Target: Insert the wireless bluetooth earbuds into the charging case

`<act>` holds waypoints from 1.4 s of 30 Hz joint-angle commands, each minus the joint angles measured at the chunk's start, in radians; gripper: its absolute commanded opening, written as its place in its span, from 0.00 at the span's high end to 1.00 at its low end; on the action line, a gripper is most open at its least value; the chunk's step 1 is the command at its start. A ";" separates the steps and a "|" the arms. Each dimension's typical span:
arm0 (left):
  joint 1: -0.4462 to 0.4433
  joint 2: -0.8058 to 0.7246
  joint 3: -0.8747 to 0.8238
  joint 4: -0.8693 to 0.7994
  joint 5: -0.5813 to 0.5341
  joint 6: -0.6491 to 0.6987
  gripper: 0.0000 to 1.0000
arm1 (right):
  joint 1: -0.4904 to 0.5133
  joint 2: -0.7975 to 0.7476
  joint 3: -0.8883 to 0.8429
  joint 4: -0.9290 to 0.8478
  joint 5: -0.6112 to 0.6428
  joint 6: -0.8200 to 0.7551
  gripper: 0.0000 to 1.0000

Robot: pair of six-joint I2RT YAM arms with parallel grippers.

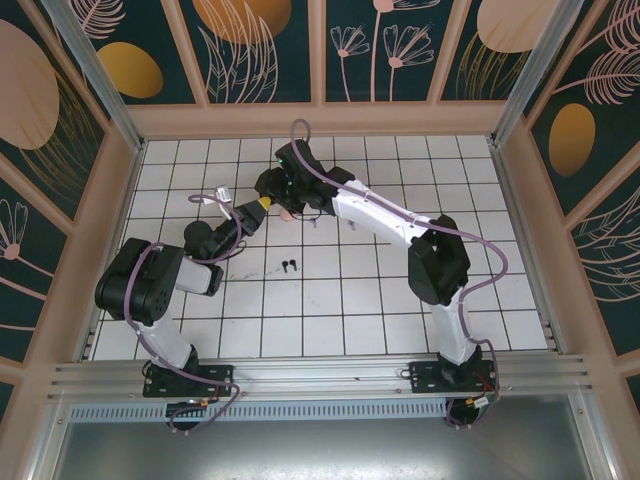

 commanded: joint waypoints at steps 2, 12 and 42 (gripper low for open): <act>-0.012 -0.020 0.018 0.065 0.033 -0.006 0.97 | -0.026 -0.095 -0.007 0.037 0.028 0.003 0.29; -0.011 -0.110 0.067 -0.127 0.133 0.071 1.00 | -0.121 -0.390 -0.358 0.207 0.043 -0.134 0.23; -0.040 -0.247 0.290 -0.653 0.530 0.323 1.00 | -0.144 -0.604 -0.746 0.494 -0.353 -0.731 0.27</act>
